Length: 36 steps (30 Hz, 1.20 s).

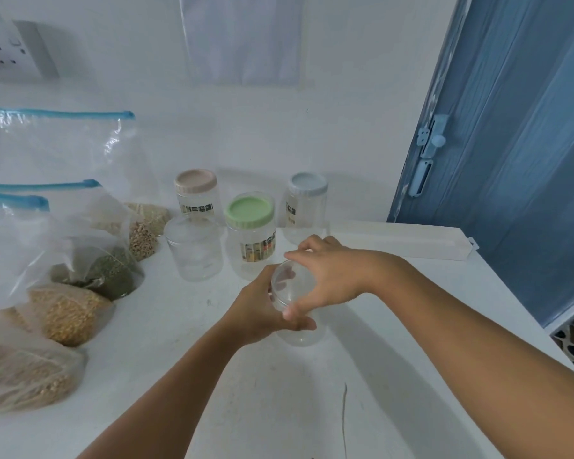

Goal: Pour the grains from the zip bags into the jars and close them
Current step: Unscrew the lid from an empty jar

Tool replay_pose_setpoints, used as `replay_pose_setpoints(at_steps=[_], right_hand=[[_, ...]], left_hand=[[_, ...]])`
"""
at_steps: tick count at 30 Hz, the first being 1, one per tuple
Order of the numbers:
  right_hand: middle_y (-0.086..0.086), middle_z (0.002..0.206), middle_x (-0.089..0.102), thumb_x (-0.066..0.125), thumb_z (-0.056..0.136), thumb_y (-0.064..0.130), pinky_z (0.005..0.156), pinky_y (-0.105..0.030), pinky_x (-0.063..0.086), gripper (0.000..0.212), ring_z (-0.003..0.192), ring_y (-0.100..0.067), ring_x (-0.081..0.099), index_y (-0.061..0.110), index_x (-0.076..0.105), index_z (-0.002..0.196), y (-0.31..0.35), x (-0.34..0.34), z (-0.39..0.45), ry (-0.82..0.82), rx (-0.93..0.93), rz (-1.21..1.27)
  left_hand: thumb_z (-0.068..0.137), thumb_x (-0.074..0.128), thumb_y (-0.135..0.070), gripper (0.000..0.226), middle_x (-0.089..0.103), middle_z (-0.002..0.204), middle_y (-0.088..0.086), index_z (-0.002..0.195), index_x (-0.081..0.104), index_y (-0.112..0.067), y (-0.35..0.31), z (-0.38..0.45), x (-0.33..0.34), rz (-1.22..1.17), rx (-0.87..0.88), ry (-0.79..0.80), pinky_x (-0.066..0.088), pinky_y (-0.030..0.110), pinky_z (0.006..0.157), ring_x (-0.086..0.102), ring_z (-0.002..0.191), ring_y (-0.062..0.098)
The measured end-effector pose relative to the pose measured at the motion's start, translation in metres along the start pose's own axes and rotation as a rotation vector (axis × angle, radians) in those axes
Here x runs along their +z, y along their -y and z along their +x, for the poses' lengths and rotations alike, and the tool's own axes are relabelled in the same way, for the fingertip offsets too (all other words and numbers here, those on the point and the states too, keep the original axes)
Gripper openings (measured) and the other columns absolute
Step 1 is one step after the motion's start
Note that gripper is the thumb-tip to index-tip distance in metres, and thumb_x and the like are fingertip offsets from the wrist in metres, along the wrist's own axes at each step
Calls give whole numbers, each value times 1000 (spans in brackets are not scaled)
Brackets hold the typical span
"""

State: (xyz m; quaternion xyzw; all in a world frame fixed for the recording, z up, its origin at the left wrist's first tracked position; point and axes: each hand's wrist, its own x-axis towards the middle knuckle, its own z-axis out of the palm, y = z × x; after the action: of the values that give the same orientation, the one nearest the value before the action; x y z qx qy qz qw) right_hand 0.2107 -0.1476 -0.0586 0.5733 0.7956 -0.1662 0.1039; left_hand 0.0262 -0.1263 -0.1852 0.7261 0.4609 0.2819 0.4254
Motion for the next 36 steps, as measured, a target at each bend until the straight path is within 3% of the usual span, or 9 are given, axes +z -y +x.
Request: replay_pose_setpoints(at_steps=[4, 9, 11, 14, 17, 20, 26, 31, 36], right_hand=[[2, 144, 44, 55, 67, 97, 101, -43, 43, 112, 134, -23, 42, 24, 42, 150, 0, 11, 5, -118, 109, -103], [7, 163, 22, 73, 73, 76, 118, -47, 35, 118, 150, -22, 20, 30, 14, 164, -4, 2, 3, 36, -6, -29], [4, 164, 22, 62, 69, 91, 118, -49, 34, 123, 151, -24, 19, 26, 17, 164, -1, 2, 3, 28, 42, -28], [-1, 150, 40, 52, 65, 100, 102, -44, 42, 119, 139, -26, 39, 23, 36, 155, 4, 8, 7, -53, 122, -111], [4, 133, 44, 68, 67, 84, 89, -40, 46, 101, 123, -22, 47, 29, 41, 147, 5, 9, 10, -75, 68, -82], [9, 132, 39, 85, 64, 60, 97, -40, 48, 104, 122, -18, 41, 38, 32, 151, 5, -2, 8, -85, -61, -44], [17, 153, 37, 90, 69, 38, 109, -34, 47, 104, 139, -4, 41, 39, 23, 148, -21, -3, -1, -293, -157, 460], [14, 151, 44, 100, 62, 37, 93, -16, 48, 106, 135, 4, 48, 32, 30, 141, -66, 58, -5, -501, -56, 1094], [13, 145, 49, 101, 54, 49, 105, -33, 46, 110, 132, -12, 50, 33, 30, 137, -86, 120, 3, -429, 221, 1083]], left_hand=[[49, 100, -58, 112, 56, 138, -27, 144, 44, -45, 1, 0, 1, -11, -8, -2, 47, 31, 107, 52, 131, -1], [50, 101, -55, 110, 56, 136, -26, 144, 43, -45, -2, -1, -2, 1, 10, 14, 43, 13, 92, 53, 126, -3], [49, 99, -59, 112, 55, 137, -26, 145, 42, -44, -3, 0, -3, 3, 13, 22, 46, 19, 97, 54, 128, -1], [47, 99, -62, 114, 56, 139, -25, 145, 43, -44, -2, 0, -2, 0, -1, 22, 47, 29, 105, 53, 130, 3], [46, 99, -61, 115, 57, 137, -25, 145, 44, -42, -2, -1, -3, 6, -2, 25, 46, 26, 102, 54, 128, 0], [45, 99, -61, 121, 55, 142, -23, 150, 42, -37, -4, 0, -7, 29, 0, 52, 44, 28, 109, 51, 132, -2], [49, 101, -59, 119, 55, 141, -25, 150, 41, -35, 0, -3, -20, 60, -13, 63, 47, 25, 103, 54, 132, 0], [45, 99, -62, 122, 55, 140, -26, 149, 38, -43, 5, -5, -39, 50, -27, 21, 45, 28, 105, 54, 129, -2], [45, 99, -62, 118, 55, 139, -27, 144, 35, -51, 8, -5, -43, 58, -40, 23, 44, 26, 103, 54, 128, -3]])
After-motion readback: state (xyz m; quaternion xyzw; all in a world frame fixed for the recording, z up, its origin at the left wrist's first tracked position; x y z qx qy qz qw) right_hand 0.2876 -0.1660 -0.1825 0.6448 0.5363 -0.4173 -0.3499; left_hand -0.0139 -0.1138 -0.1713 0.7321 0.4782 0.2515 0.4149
